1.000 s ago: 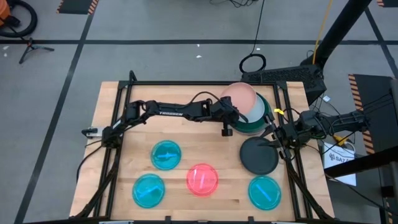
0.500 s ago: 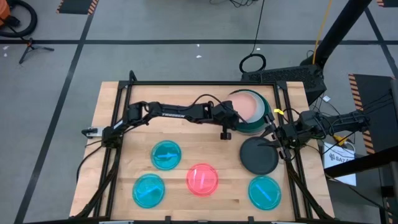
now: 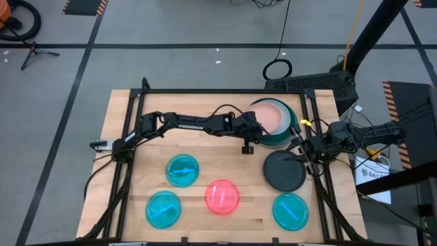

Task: Stack plastic plates
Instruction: Stack the brown plate on the white plate, then stack the black plate on the light pink plate

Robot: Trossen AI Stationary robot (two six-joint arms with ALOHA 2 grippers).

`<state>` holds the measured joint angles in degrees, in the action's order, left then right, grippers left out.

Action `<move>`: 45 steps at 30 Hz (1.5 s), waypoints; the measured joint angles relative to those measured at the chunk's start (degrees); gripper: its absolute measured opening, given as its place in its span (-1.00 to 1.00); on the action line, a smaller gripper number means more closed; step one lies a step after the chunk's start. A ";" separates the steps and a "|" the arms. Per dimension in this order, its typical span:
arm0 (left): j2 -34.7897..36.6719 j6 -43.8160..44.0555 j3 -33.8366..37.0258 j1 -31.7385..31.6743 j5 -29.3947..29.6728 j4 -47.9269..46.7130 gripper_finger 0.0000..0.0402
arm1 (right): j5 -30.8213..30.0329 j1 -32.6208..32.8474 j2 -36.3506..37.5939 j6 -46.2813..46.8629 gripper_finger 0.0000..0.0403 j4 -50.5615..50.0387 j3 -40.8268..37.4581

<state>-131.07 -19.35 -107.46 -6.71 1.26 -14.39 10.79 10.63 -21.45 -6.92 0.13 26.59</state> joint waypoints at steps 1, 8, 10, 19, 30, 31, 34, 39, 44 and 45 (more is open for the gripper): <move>0.00 0.00 0.00 -0.01 0.00 -0.02 -0.85 | 0.00 0.00 0.00 0.00 -0.57 -0.03 0.00; 0.00 0.41 0.01 0.00 0.02 0.15 -0.85 | 0.00 0.00 0.00 0.00 -0.57 -0.27 0.00; 0.00 0.39 0.02 0.01 0.02 0.24 -0.85 | 0.00 -0.01 0.00 0.00 -0.57 -0.29 0.00; 0.00 1.61 0.02 -0.01 0.04 1.01 -0.84 | 0.00 0.00 0.00 0.00 -0.57 -0.40 0.00; 0.09 2.58 0.04 -0.01 0.11 1.09 -0.59 | 0.00 0.00 0.01 0.00 -0.57 -0.42 0.00; 0.09 2.58 0.04 -0.01 0.13 1.07 -0.58 | 0.00 0.00 0.00 0.00 -0.57 -0.42 0.00; 0.09 2.58 0.04 -0.01 0.24 1.05 -0.58 | 0.00 0.00 0.00 0.00 -0.57 -0.76 0.00; 0.09 2.58 0.04 -0.01 0.31 1.03 -0.58 | 0.00 -0.02 0.00 0.00 -0.57 -1.27 0.00; 0.09 2.58 0.04 -0.01 0.33 0.96 -0.58 | -0.02 0.00 0.00 0.00 -0.57 -1.27 0.00; 0.09 2.60 0.04 -0.01 0.33 0.96 -0.58 | -0.02 -0.02 0.01 0.00 -0.57 -1.27 0.00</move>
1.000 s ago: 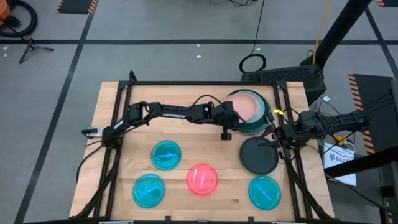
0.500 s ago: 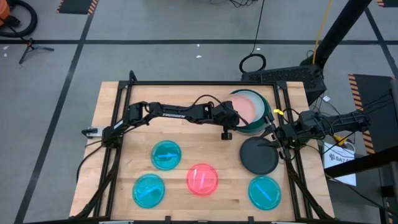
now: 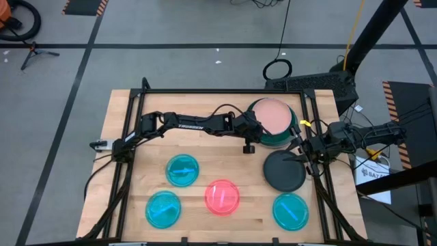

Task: Stack plastic plates
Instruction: Stack the black plate on the light pink plate

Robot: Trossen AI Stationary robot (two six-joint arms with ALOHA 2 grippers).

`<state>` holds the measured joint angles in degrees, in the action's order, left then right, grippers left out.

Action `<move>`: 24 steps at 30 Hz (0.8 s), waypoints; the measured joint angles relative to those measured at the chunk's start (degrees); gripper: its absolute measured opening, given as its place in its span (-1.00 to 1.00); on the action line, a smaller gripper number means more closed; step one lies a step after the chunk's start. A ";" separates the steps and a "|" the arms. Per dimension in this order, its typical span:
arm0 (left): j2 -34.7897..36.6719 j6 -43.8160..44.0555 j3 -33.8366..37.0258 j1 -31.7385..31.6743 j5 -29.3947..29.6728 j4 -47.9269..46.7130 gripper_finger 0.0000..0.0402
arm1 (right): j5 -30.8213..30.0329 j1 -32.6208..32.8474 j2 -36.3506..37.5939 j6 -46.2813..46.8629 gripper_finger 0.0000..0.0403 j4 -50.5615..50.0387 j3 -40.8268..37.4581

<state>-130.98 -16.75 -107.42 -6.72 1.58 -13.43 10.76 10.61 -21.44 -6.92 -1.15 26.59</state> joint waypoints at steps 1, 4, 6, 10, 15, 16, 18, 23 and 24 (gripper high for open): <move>0.00 0.00 0.00 0.00 0.00 0.00 -0.58 | 0.00 0.02 -0.01 0.00 -0.57 0.00 0.00; 0.00 0.17 0.00 0.00 0.02 -0.17 -0.58 | -0.06 0.02 0.01 0.00 -0.57 -0.36 0.00; 0.57 0.17 0.08 0.24 0.25 -0.98 -0.59 | -0.26 0.01 0.00 0.02 -0.57 -1.06 0.00; 3.09 -0.91 0.06 1.57 3.38 -2.02 -0.60 | -0.29 0.02 0.02 0.20 -0.57 -1.49 0.00; 7.03 -2.55 0.05 2.81 4.54 -8.16 -0.60 | -0.39 0.00 -0.01 1.77 -0.57 -2.38 0.00; 7.87 -2.64 0.04 2.96 4.56 -9.18 -0.60 | -0.42 0.00 0.01 1.98 -0.57 -2.55 0.00; 9.48 -2.67 0.06 3.04 4.58 -12.32 -0.60 | -0.51 0.00 0.00 2.56 -0.57 -2.76 0.00; 12.43 -2.04 0.04 3.50 4.67 -21.18 -0.60 | -5.99 0.00 -0.01 5.03 -0.57 -4.93 0.00; 12.82 -2.01 0.07 3.58 4.66 -24.19 -0.60 | -7.66 0.00 -0.14 5.90 -0.57 -5.42 0.00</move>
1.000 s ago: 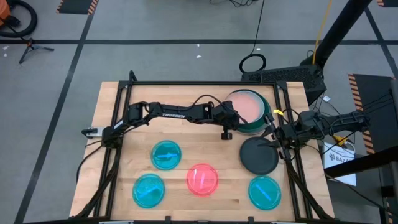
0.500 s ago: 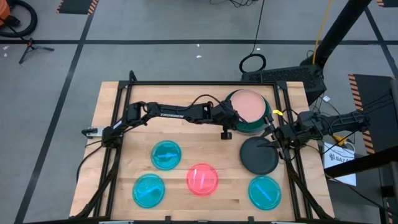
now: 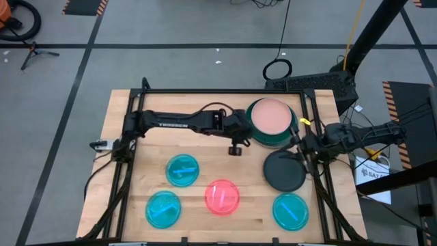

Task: Stack plastic plates
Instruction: Stack the black plate on the light pink plate

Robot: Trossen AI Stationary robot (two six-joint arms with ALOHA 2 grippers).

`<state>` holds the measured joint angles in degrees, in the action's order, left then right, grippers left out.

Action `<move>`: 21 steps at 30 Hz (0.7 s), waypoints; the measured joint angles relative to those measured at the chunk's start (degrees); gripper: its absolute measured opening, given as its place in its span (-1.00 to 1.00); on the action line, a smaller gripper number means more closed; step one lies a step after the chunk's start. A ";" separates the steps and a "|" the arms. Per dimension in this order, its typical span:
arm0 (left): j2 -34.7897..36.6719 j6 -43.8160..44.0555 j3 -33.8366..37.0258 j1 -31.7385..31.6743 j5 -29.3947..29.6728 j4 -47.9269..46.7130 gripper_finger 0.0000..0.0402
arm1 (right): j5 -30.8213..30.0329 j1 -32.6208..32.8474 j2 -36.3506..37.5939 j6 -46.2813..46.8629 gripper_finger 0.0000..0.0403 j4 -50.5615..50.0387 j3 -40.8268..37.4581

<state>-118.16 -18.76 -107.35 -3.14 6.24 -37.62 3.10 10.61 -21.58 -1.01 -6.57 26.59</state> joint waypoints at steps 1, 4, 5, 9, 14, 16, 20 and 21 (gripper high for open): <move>0.24 -0.04 0.00 0.02 0.00 -1.78 -0.60 | -1.66 0.00 -0.30 1.10 -0.57 -0.22 0.00; 1.80 0.38 -0.01 -0.14 -0.41 -9.59 -0.60 | -5.23 -0.02 -1.57 4.20 -0.57 -1.32 -0.02; 2.07 1.02 0.02 -0.34 -0.68 -11.66 -0.60 | -5.97 -0.02 -2.26 5.10 -0.57 -1.38 -0.02; 4.89 1.97 2.50 -0.92 -0.63 -14.64 -0.60 | -6.28 0.00 -5.83 9.29 -0.57 -1.23 -0.02; 12.62 3.74 11.65 -0.93 -1.27 -12.35 -0.60 | -6.25 0.00 -11.76 15.90 -0.57 -1.07 -0.02; 16.69 5.57 16.95 -1.06 -1.24 -9.32 -0.60 | -6.27 0.02 -14.68 18.10 -0.57 -0.84 -0.02; 25.57 8.46 27.50 -0.37 -0.63 -1.36 -0.60 | -6.82 0.01 -19.45 21.98 -0.57 1.06 -0.02; 27.52 8.86 30.12 -0.01 -0.46 0.34 -0.60 | -7.54 0.06 -20.45 22.90 -0.57 2.13 -0.02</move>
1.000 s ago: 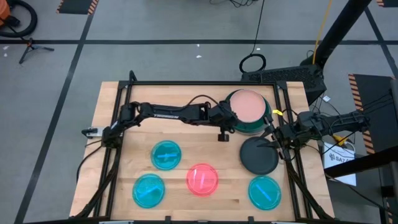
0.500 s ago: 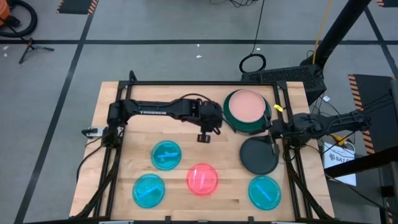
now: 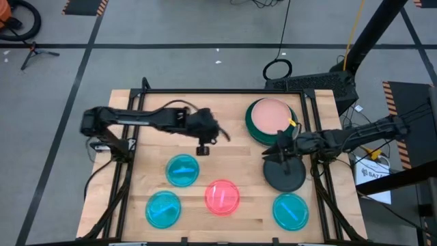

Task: Stack plastic plates
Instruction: Stack the black plate on the light pink plate

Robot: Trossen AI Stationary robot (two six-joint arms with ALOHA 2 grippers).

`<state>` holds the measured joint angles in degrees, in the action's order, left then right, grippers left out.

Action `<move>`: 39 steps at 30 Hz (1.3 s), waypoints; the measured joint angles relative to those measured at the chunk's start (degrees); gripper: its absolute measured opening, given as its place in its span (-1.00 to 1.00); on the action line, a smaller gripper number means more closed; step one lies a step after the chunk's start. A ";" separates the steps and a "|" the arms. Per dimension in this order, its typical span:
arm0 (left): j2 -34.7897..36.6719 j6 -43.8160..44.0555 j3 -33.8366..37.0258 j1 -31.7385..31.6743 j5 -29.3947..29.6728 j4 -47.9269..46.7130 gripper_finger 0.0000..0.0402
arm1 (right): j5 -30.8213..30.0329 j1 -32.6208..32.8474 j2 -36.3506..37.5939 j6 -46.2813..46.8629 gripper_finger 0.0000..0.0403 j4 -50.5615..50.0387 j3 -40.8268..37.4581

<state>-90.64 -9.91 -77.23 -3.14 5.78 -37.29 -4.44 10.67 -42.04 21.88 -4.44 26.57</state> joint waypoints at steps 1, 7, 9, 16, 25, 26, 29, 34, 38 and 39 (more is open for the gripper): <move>1.84 0.10 2.53 0.35 0.18 2.06 -0.60 | -0.07 0.03 -0.98 0.94 -0.57 0.62 0.00; 12.18 -0.16 15.57 1.41 0.74 17.87 -0.60 | -0.07 1.09 -6.04 8.32 -0.57 2.02 0.00; 14.99 -0.25 19.71 1.41 0.77 21.65 -0.60 | -0.07 1.85 -7.50 10.56 -0.57 2.61 0.00; 22.61 0.33 31.22 1.39 1.53 36.05 -0.60 | -0.07 4.62 -13.52 14.10 -0.57 2.74 4.36; 26.31 4.82 33.33 2.04 7.25 34.09 -0.60 | 0.02 6.00 -22.79 13.42 -0.57 -13.56 17.91; 26.67 5.28 33.27 2.22 7.76 34.46 -0.60 | -0.01 6.00 -23.83 13.47 -0.57 -16.82 19.67; 28.08 6.38 33.16 2.28 8.55 33.84 -0.60 | 0.02 6.00 -26.96 13.04 -0.57 -27.83 25.12; 29.98 7.56 33.16 2.96 8.85 32.71 -0.60 | 0.06 6.00 -31.15 5.93 -0.57 -45.57 32.47; 30.37 7.43 33.16 3.80 8.83 32.67 -0.60 | -0.01 6.00 -33.02 -5.04 -0.57 -55.17 34.73; 30.41 7.38 33.16 4.05 8.83 32.77 -0.60 | -0.01 6.00 -33.22 -8.72 -0.57 -56.46 34.73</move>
<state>-60.23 -2.53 -44.07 0.91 14.61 -4.51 -4.45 16.67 -75.26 13.16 -60.90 61.30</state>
